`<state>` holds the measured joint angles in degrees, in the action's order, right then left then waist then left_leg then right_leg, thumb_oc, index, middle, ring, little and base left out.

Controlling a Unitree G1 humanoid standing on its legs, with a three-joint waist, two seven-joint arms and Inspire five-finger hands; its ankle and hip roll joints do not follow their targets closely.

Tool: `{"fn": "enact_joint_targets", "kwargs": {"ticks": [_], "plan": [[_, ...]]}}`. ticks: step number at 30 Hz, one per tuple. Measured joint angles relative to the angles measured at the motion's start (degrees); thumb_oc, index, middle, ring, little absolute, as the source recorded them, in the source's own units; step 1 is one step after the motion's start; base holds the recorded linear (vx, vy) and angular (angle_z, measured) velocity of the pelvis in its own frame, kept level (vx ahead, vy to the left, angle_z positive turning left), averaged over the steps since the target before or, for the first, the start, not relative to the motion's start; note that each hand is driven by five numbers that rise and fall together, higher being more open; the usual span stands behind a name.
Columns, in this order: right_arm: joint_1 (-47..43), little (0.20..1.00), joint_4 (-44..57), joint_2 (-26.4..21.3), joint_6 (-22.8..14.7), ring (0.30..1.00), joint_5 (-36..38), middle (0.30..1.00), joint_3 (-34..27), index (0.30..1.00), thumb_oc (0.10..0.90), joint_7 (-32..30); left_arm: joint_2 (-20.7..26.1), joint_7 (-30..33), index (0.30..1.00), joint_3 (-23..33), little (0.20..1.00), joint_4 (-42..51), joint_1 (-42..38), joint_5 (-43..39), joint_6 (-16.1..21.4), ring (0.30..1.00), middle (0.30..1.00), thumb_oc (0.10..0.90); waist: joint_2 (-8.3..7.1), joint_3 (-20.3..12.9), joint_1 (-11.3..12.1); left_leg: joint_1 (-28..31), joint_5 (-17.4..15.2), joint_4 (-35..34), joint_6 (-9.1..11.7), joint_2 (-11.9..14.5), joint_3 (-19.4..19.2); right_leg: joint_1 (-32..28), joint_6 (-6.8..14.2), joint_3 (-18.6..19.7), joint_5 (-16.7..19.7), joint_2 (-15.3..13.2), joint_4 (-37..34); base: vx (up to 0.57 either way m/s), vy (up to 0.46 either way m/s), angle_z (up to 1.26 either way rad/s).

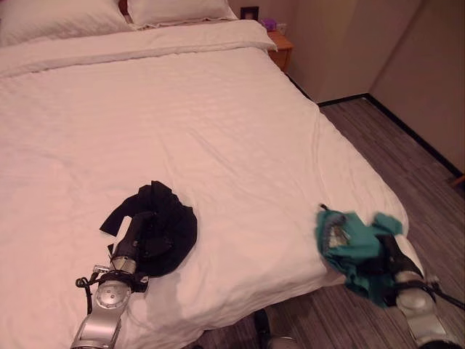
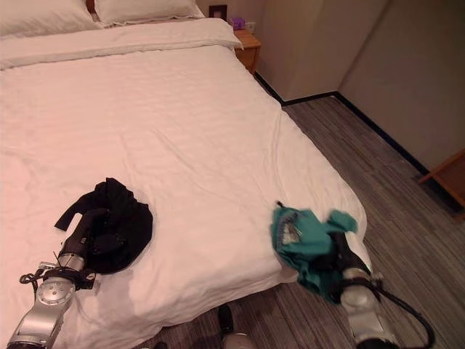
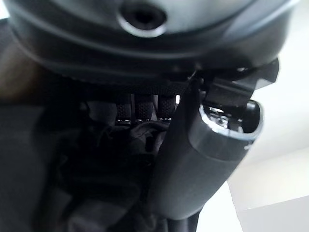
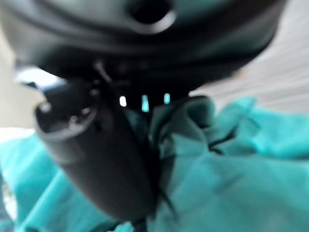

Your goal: Pick up bed clothes into laundry basket.

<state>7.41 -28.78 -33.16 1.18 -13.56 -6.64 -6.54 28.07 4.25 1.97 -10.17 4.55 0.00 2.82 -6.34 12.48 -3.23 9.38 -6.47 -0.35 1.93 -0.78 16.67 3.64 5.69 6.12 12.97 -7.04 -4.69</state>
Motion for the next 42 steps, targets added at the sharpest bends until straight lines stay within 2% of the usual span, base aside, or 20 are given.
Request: {"fn": "enact_joint_targets", "kwargs": {"ticks": [2, 3, 4, 6, 8, 9, 14, 16, 17, 18, 19, 20, 21, 22, 24, 26, 28, 31, 35, 42], "plan": [[-0.9, 0.300, 0.1, 0.2, 0.8, 0.300, -1.5, 0.300, 2.0, 0.300, 0.400, 0.0, 2.2, 0.0, 0.300, 0.3, 0.300, -1.3, 0.0, 0.1, -0.1, 0.300, 0.300, 0.400, -0.31, 0.7, 0.0, -2.0, -1.2, 4.4, -2.1, -2.2, -4.7, 2.3, -0.1, -3.0, 5.6, 0.4, 0.2, -0.52, 0.107, -1.28], [-2.7, 0.300, 0.6, -0.3, 0.8, 0.300, -2.2, 0.300, 3.9, 0.300, 0.400, 0.0, 2.8, 0.4, 0.300, 0.9, 0.300, -1.9, -0.2, 0.1, 0.1, 0.300, 0.300, 0.400, 0.86, 1.7, 1.8, -4.2, -2.1, 7.8, -3.8, -1.5, -8.5, 4.6, 1.2, -7.3, 10.8, 1.3, -0.4, -0.58, 0.091, -1.52], [-2.8, 0.300, 0.5, 0.0, 0.6, 0.300, -2.7, 0.300, 4.1, 0.300, 0.400, -0.1, 2.3, 0.2, 0.300, 0.9, 0.300, -3.8, -1.4, 0.2, 0.3, 0.300, 0.300, 0.400, 1.58, 2.0, 1.2, -4.9, -2.0, 8.5, -4.5, -1.6, -9.6, 4.8, 2.7, -11.6, 8.5, 0.7, 0.6, -0.58, 0.089, -1.22], [-2.5, 0.300, 0.5, -0.1, 1.2, 0.300, -3.6, 0.300, 5.3, 0.300, 0.400, 0.1, 0.1, 0.6, 0.300, 0.9, 0.300, -5.5, -2.9, 0.2, -0.1, 0.300, 0.300, 0.400, 5.38, 2.6, 1.8, -3.4, 0.2, 5.7, -4.8, 0.7, -12.7, 4.8, 1.5, -20.6, -5.7, -0.5, 15.7, -0.62, 0.038, -0.79], [-3.2, 0.300, 1.7, -0.4, 1.1, 0.300, -4.0, 0.300, 6.9, 0.300, 0.400, 0.1, 0.1, 1.8, 0.300, 0.8, 0.300, -5.4, -2.2, 0.1, -0.2, 0.300, 0.300, 0.400, 7.37, 3.4, 6.3, -1.9, 1.6, 4.0, -5.0, 2.1, -19.9, 2.3, 2.6, -22.2, -16.2, -6.4, 33.0, -0.66, -0.075, -1.53], [-3.4, 0.300, 2.4, -0.4, 1.1, 0.300, -4.1, 0.300, 7.6, 0.300, 0.400, 0.2, 0.1, 1.9, 0.300, 1.0, 0.300, -5.6, -1.6, 0.1, -0.3, 0.300, 0.300, 0.400, 7.33, 3.4, 7.7, -1.8, 1.6, 4.3, -5.0, 2.0, -21.4, 0.6, 3.9, -22.6, -17.5, -9.0, 35.6, -0.35, -0.149, -1.34], [-6.8, 0.300, 7.3, 0.0, -0.6, 0.300, -5.8, 0.300, 14.5, 0.300, 0.400, 2.0, -0.8, 4.0, 0.300, 4.3, 0.300, -5.6, 2.2, 0.0, -0.9, 0.300, 0.300, 0.400, 6.95, 2.6, 15.6, -3.4, 1.6, 10.0, -4.7, 5.4, -29.2, -11.8, 6.0, -26.6, -14.8, -21.0, 22.5, -0.44, -0.405, -1.39], [-6.2, 0.300, 9.3, 0.8, -1.8, 0.300, -6.0, 0.300, 15.2, 0.300, 0.400, 2.7, -0.3, 4.1, 0.300, 5.0, 0.300, -5.5, 3.7, 0.0, -1.1, 0.300, 0.300, 0.400, 6.90, 0.6, 16.3, -4.2, 2.6, 10.5, -3.2, 7.6, -29.7, -15.1, 5.4, -22.7, -8.1, -17.5, 7.4, -0.23, -0.340, -0.86], [-6.5, 0.300, 9.5, 2.2, -2.1, 0.300, -6.0, 0.300, 15.4, 0.300, 0.400, 2.7, 1.2, 4.4, 0.300, 5.0, 0.300, -5.1, 2.9, 0.1, -0.9, 0.300, 0.300, 0.400, 4.73, 0.5, 15.9, -8.7, 3.1, 17.7, -1.7, 10.7, -29.1, -16.1, 5.1, -23.6, -2.1, -14.1, 2.4, -0.25, -0.431, -0.52], [-7.5, 0.300, 8.7, 3.1, -1.3, 0.300, -6.0, 0.300, 15.3, 0.300, 0.400, 2.7, 1.0, 5.3, 0.300, 4.8, 0.300, -4.9, 3.0, 0.1, -0.8, 0.300, 0.300, 0.400, 4.86, 0.1, 16.9, -13.1, 2.3, 23.3, 0.0, 13.8, -29.1, -16.2, 5.1, -23.2, -2.1, -11.9, 0.0, -0.30, -0.523, -0.78], [-8.0, 0.300, 8.8, 3.1, -1.0, 0.300, -6.0, 0.300, 15.2, 0.300, 0.400, 2.6, 0.5, 5.5, 0.300, 4.4, 0.300, -4.8, 3.8, 0.2, -0.7, 0.300, 0.300, 0.400, 4.79, -0.5, 17.8, -14.8, 0.0, 19.5, 4.1, 15.4, -28.8, -14.4, 5.0, -21.7, -3.3, -9.9, -0.6, -0.24, -0.380, -0.79], [-7.9, 0.300, 8.5, 2.2, -1.1, 0.300, -6.0, 0.300, 15.3, 0.300, 0.400, 2.4, -0.4, 5.7, 0.300, 3.6, 0.300, -5.1, 3.6, 0.2, -1.0, 0.300, 0.300, 0.400, 5.84, -1.1, 16.5, -14.0, 2.0, 11.8, 4.7, 14.8, -28.5, -13.7, 5.1, -21.5, -4.0, -8.6, -0.6, -0.22, -0.311, -0.50], [-7.8, 0.300, 8.0, -0.9, -1.1, 0.300, -6.0, 0.300, 15.7, 0.300, 0.400, 2.4, -3.1, 7.0, 0.300, 1.9, 0.300, -5.1, 3.6, 0.2, -1.5, 0.300, 0.300, 0.400, 8.92, -2.3, 14.7, -13.0, 11.0, -0.3, 3.5, 14.9, -28.2, -12.8, 5.1, -21.5, -4.2, -5.7, -0.6, -0.25, -0.256, -0.61], [-8.5, 0.300, 6.1, -1.9, -0.7, 0.300, -6.0, 0.300, 16.0, 0.300, 0.400, 2.3, -4.2, 7.9, 0.300, 0.6, 0.300, -5.1, 3.2, 0.2, -1.5, 0.300, 0.300, 0.400, 10.24, -2.4, 15.2, -10.9, 17.5, -2.4, 4.7, 15.4, -27.2, -12.6, 5.2, -19.3, -6.7, -4.1, -0.6, -0.25, -0.254, -0.72], [-8.2, 0.300, 4.5, -3.1, -0.6, 0.300, -6.0, 0.300, 16.7, 0.300, 0.400, 1.9, -5.1, 8.9, 0.300, -1.7, 0.300, -5.5, 1.2, 0.2, -1.7, 0.300, 0.300, 0.400, 10.28, -2.3, 12.7, -10.8, 18.4, -2.1, 6.2, 16.1, -25.7, -12.0, 4.0, -19.6, -8.7, -2.9, -0.6, -0.23, -0.268, -0.58], [-8.1, 0.300, 2.5, -4.3, -0.5, 0.300, -5.9, 0.300, 18.2, 0.300, 0.400, 1.2, -6.9, 10.3, 0.300, -5.3, 0.300, -5.6, -1.9, 0.1, -1.8, 0.300, 0.300, 0.400, 10.47, -2.1, 11.6, -9.9, 15.9, -2.0, 9.7, 15.2, -18.3, -10.2, 2.7, -16.2, -9.2, -2.3, -1.0, -0.24, -0.263, -0.68], [-8.2, 0.300, 2.6, -4.5, -0.6, 0.300, -5.9, 0.300, 18.6, 0.300, 0.400, 1.0, -7.4, 10.1, 0.300, -9.2, 0.300, -5.1, -5.1, 0.4, -1.6, 0.300, 0.300, 0.400, 10.00, -1.2, 10.3, -8.9, 9.5, -0.7, 7.7, 10.4, -11.6, -7.6, 3.2, -12.7, -7.3, -4.2, -0.7, -0.18, -0.164, -1.00], [-7.7, 0.300, 2.5, -3.6, -0.8, 0.300, -5.9, 0.300, 20.3, 0.300, 0.400, 1.1, -7.2, 10.2, 0.300, -11.6, 0.300, -4.8, -9.4, 0.7, -1.6, 0.300, 0.300, 0.400, 8.56, -0.1, 6.9, -8.1, 9.2, -0.6, 7.3, 8.6, -12.8, -6.4, 4.5, -9.8, -6.0, -5.6, -1.0, -0.11, -0.133, -0.56], [-7.7, 0.300, 2.6, -1.4, -1.0, 0.300, -5.9, 0.300, 20.8, 0.300, 0.400, 1.1, -7.1, 10.0, 0.300, -13.6, 0.300, -4.7, -10.0, 0.6, -1.2, 0.300, 0.300, 0.400, 8.22, 0.3, 5.4, -4.7, 6.2, -2.4, 4.4, 4.9, -11.6, -4.5, 4.3, -3.5, -5.3, -7.2, -0.9, 0.04, -0.010, -0.78], [-7.8, 0.300, 2.2, -2.8, -0.9, 0.300, -8.2, 0.300, 20.8, 0.300, 0.400, 0.1, -7.4, 9.9, 0.300, -15.7, 0.300, -6.6, -9.9, 0.0, -1.3, 0.300, 0.300, 0.400, 8.74, 0.1, 4.1, -0.9, 5.9, -5.0, 3.3, 6.3, -14.3, -4.0, 3.3, -5.0, -1.5, -4.9, -0.4, 0.08, -0.023, -0.40]]}}
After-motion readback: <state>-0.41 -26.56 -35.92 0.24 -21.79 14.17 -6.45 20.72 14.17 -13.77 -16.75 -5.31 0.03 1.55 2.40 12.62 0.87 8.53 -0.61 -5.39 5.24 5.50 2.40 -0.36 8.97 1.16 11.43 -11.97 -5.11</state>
